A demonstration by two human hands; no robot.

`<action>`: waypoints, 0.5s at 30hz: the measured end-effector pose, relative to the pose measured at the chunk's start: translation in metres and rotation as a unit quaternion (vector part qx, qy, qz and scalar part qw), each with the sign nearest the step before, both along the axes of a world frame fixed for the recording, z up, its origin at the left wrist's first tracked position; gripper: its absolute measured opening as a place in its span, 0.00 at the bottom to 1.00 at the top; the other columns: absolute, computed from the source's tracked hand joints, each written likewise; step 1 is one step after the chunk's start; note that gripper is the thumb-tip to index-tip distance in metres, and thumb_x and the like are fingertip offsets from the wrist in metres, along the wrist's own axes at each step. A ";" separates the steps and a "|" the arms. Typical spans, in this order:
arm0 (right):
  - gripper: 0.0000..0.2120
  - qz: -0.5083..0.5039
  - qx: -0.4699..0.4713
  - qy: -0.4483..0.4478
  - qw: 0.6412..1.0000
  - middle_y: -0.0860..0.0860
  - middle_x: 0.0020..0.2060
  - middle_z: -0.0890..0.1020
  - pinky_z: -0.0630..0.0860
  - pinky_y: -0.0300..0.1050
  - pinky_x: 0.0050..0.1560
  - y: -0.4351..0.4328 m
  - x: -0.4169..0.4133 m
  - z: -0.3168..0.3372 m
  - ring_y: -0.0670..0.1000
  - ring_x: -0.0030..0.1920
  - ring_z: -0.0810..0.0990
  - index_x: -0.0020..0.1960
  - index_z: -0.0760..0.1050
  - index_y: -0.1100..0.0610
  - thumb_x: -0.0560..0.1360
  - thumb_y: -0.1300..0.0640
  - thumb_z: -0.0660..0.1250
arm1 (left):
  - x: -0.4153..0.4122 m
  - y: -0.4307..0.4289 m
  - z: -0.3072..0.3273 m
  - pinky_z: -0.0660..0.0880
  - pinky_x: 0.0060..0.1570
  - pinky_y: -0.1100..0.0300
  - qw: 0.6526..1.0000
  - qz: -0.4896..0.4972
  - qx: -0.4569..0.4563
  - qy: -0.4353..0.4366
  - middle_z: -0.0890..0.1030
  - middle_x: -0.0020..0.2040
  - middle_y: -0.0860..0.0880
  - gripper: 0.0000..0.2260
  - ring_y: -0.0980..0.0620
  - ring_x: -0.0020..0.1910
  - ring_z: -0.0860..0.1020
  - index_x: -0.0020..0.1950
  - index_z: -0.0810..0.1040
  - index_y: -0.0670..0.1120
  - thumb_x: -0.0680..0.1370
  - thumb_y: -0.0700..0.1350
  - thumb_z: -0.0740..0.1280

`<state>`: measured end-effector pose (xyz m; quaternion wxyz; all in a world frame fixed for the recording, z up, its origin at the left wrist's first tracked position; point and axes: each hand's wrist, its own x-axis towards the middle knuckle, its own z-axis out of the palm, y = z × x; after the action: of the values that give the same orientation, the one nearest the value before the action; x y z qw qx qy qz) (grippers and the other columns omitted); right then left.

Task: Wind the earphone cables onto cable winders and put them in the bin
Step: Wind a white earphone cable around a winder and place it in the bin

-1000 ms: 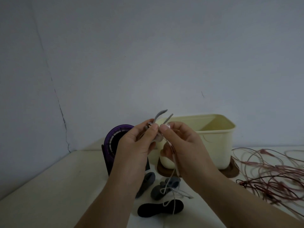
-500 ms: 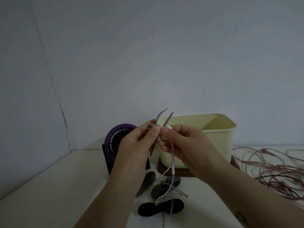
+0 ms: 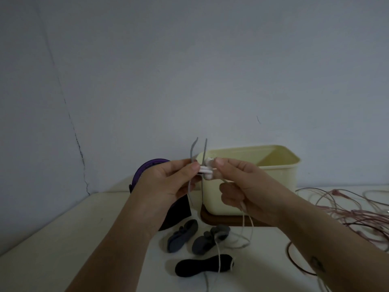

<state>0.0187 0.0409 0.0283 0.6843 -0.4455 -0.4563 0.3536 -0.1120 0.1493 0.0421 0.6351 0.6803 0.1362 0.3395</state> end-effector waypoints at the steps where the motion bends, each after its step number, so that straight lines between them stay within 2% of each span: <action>1: 0.12 -0.004 -0.003 -0.021 1.000 0.51 0.37 0.79 0.56 0.37 0.27 0.000 0.002 -0.002 0.44 0.22 0.60 0.47 0.79 0.60 0.72 0.52 0.65 | 0.000 0.000 0.001 0.79 0.41 0.65 1.000 0.000 -0.016 -0.014 0.86 0.42 0.47 0.12 0.55 0.40 0.83 0.45 0.84 0.45 0.65 0.47 0.69; 3: 0.09 -0.073 -0.027 -0.143 0.987 0.48 0.32 0.77 0.58 0.37 0.28 0.002 0.005 -0.009 0.45 0.24 0.61 0.44 0.81 0.57 0.76 0.54 0.64 | -0.002 0.001 0.002 0.78 0.36 0.66 0.998 -0.005 -0.050 -0.040 0.86 0.41 0.46 0.12 0.55 0.38 0.83 0.45 0.83 0.43 0.66 0.46 0.68; 4: 0.10 -0.116 -0.037 -0.214 0.969 0.46 0.29 0.76 0.61 0.37 0.29 0.004 0.003 -0.013 0.45 0.25 0.63 0.40 0.81 0.54 0.78 0.55 0.64 | -0.002 0.001 0.002 0.79 0.37 0.65 0.997 -0.006 -0.065 -0.049 0.86 0.42 0.46 0.12 0.54 0.38 0.83 0.46 0.83 0.42 0.66 0.46 0.68; 6: 0.14 -0.169 -0.048 -0.303 0.937 0.51 0.28 0.76 0.66 0.41 0.32 0.012 -0.003 -0.025 0.48 0.27 0.68 0.37 0.79 0.54 0.79 0.55 0.62 | -0.002 0.000 0.001 0.81 0.42 0.61 0.995 -0.003 -0.083 -0.053 0.85 0.44 0.44 0.14 0.52 0.40 0.83 0.48 0.83 0.42 0.66 0.46 0.68; 7: 0.15 -0.173 -0.050 -0.330 0.927 0.53 0.28 0.76 0.67 0.43 0.33 0.015 -0.008 -0.030 0.48 0.27 0.69 0.37 0.78 0.57 0.80 0.54 0.61 | 0.000 0.000 -0.001 0.81 0.46 0.59 0.995 0.000 -0.087 -0.051 0.85 0.45 0.44 0.15 0.51 0.42 0.83 0.49 0.84 0.42 0.66 0.47 0.68; 9: 0.16 -0.174 -0.052 -0.388 0.904 0.52 0.29 0.76 0.69 0.45 0.34 0.022 -0.018 -0.037 0.45 0.28 0.70 0.42 0.78 0.60 0.81 0.54 0.58 | 0.002 -0.001 -0.004 0.78 0.51 0.55 0.994 0.014 -0.093 -0.047 0.85 0.48 0.43 0.16 0.50 0.44 0.82 0.51 0.84 0.42 0.66 0.47 0.69; 11: 0.14 -0.183 -0.063 -0.435 0.879 0.49 0.30 0.75 0.70 0.46 0.37 0.024 -0.024 -0.039 0.45 0.30 0.71 0.47 0.78 0.62 0.81 0.54 0.57 | 0.005 0.003 -0.007 0.77 0.53 0.54 0.994 0.038 -0.097 -0.044 0.85 0.48 0.44 0.16 0.50 0.46 0.82 0.50 0.84 0.43 0.66 0.48 0.69; 15: 0.16 -0.149 -0.129 -0.471 0.859 0.51 0.33 0.73 0.68 0.45 0.36 0.019 -0.028 -0.025 0.48 0.32 0.70 0.47 0.75 0.62 0.82 0.51 0.56 | 0.008 0.013 -0.012 0.76 0.56 0.56 0.991 0.079 -0.105 -0.036 0.85 0.49 0.44 0.17 0.49 0.50 0.81 0.54 0.83 0.43 0.68 0.46 0.70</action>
<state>-0.0095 0.0597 0.0032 0.3683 -0.7062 -0.6025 0.0507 -0.1039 0.1623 0.0296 0.6789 0.5839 0.2017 0.3968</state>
